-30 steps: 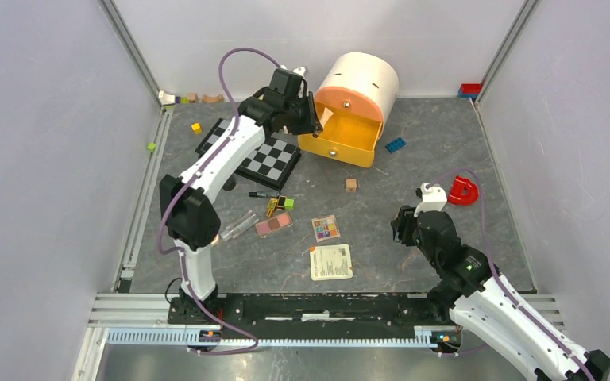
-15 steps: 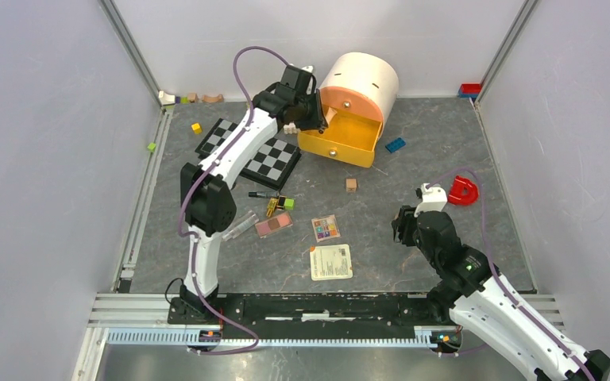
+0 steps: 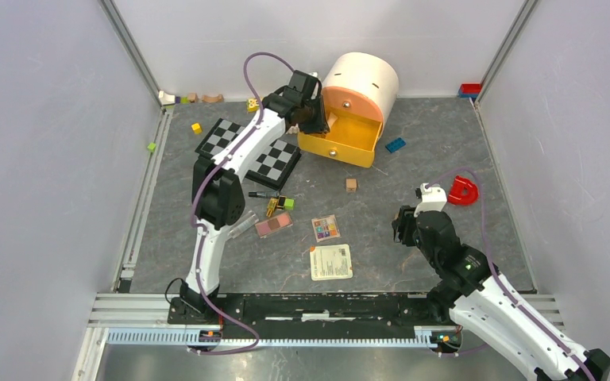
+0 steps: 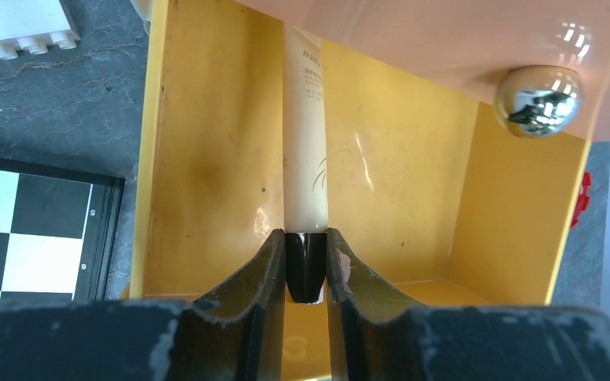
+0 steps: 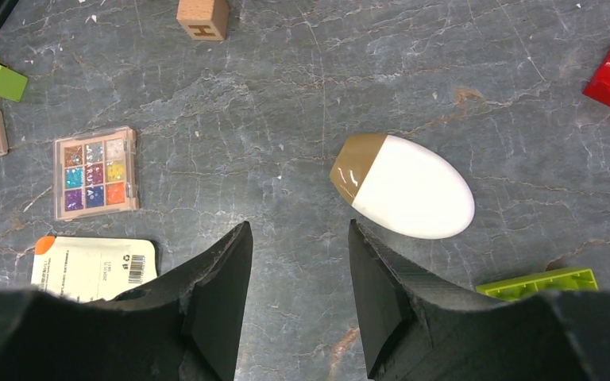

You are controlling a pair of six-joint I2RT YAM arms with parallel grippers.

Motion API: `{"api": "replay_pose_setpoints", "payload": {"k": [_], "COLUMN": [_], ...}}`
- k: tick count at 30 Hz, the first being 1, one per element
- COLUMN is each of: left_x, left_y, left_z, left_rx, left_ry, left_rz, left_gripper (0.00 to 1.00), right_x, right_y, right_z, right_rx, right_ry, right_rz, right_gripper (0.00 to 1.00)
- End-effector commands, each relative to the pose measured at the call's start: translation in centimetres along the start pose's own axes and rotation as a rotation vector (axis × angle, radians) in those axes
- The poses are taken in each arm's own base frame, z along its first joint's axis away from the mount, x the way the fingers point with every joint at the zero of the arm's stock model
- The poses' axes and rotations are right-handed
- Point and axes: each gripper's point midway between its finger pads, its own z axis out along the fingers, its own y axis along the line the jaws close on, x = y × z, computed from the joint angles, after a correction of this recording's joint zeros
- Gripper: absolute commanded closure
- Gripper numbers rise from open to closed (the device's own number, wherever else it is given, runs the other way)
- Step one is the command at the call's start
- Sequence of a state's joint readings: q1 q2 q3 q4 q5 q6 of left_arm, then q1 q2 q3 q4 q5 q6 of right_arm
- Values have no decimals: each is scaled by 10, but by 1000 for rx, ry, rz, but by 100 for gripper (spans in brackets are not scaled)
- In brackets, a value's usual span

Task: Organize the makeup
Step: Place the makeup in the drawer.

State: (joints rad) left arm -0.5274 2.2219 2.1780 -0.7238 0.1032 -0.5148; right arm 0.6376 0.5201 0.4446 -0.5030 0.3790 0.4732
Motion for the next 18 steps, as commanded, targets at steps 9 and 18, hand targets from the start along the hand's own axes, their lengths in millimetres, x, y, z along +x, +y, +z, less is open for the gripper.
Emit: {"api": "replay_pose_setpoints", "payload": {"k": [9, 18], "left_x": [-20, -10], "left_y": [8, 9], "left_z": [13, 20], "left_rx": [-44, -34], "left_ry": [-77, -46], "left_rz": [29, 52], "left_gripper": [93, 69], "right_x": [-12, -12], "right_y": [-1, 0], "right_z": [-2, -2], "right_rx": [13, 11], "right_ry": [-35, -32], "right_rz": [-1, 0], "right_gripper": [45, 46]}}
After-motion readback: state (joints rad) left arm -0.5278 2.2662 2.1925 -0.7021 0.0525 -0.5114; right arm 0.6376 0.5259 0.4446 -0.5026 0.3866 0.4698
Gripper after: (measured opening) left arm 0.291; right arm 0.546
